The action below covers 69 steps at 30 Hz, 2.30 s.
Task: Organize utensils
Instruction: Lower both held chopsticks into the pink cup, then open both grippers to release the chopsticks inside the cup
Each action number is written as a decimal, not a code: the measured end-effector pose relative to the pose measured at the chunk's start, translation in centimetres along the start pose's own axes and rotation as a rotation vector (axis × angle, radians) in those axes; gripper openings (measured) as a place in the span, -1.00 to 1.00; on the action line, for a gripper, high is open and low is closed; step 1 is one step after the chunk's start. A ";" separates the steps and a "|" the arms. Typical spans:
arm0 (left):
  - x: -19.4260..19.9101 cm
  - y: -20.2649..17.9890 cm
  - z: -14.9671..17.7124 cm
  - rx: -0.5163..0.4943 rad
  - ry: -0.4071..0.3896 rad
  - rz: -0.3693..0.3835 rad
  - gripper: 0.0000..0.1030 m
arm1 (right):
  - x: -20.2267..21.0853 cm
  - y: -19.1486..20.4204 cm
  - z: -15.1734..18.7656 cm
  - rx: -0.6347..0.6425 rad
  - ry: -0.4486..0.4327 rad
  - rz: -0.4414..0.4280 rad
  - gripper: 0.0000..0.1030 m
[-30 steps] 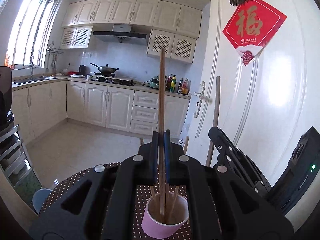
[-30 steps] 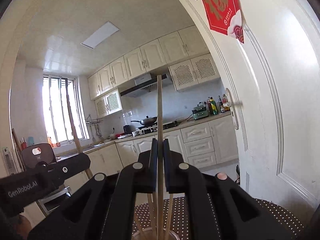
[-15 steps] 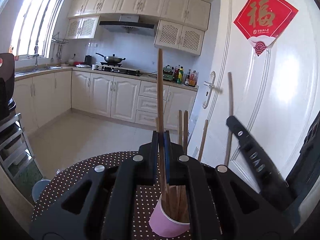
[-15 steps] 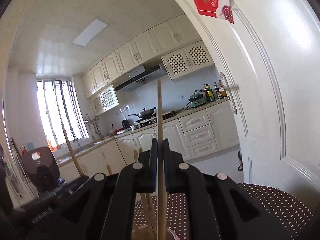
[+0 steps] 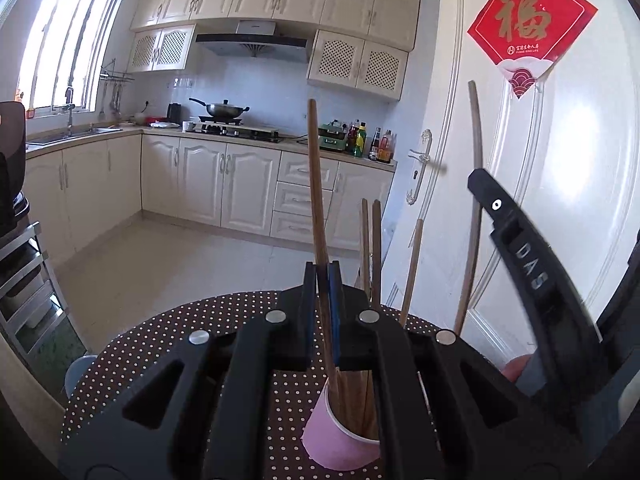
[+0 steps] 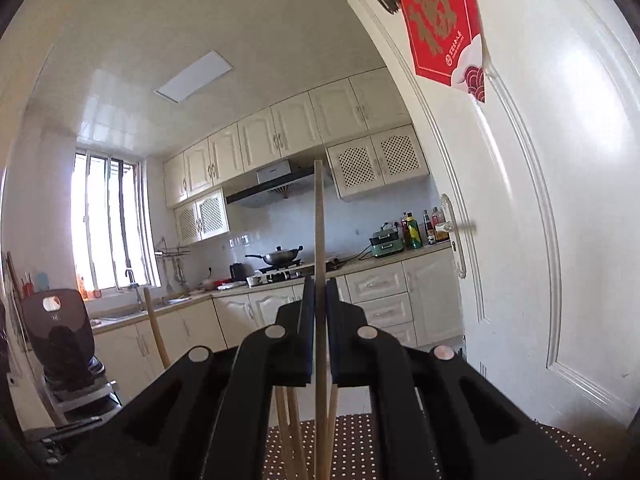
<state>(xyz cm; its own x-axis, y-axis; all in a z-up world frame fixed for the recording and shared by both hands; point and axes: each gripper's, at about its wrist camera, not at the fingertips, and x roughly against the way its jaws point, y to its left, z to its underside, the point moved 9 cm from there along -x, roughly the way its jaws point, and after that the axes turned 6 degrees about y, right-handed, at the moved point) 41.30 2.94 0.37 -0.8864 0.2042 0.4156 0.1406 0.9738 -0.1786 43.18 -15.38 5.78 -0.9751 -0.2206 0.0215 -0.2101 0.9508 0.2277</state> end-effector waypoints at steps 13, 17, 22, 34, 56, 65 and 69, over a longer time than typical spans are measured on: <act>-2.3 0.4 1.6 0.006 0.053 0.001 -0.82 | -1.0 -0.8 3.3 0.001 0.099 0.029 -0.92; -2.5 0.3 2.0 0.007 0.061 0.002 -0.82 | -1.2 -1.0 4.5 -0.017 0.155 0.032 -0.91; -2.6 0.1 2.3 0.002 0.071 0.014 -0.82 | -1.2 -1.1 5.5 -0.005 0.199 0.041 -0.91; -2.8 -0.1 2.9 0.003 0.106 0.040 -0.82 | -1.0 -1.7 6.5 0.006 0.263 0.085 -0.35; -2.1 0.1 3.5 0.008 0.162 0.108 0.04 | 2.1 -5.0 5.8 -0.153 0.324 0.124 0.57; -2.0 -0.7 3.7 -0.037 0.147 0.107 0.12 | 2.3 -5.0 6.5 -0.138 0.328 0.147 0.62; -1.7 -0.5 3.4 -0.034 0.128 0.097 0.20 | 2.7 -5.4 6.3 -0.142 0.311 0.158 0.66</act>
<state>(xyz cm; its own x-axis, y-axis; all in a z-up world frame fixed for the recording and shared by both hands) 41.23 1.80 -3.31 -0.8048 0.3060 0.5085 0.2390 0.9514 -0.1943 41.28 -19.75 -1.48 -0.9219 -0.1500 0.3571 -0.0256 0.9435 0.3303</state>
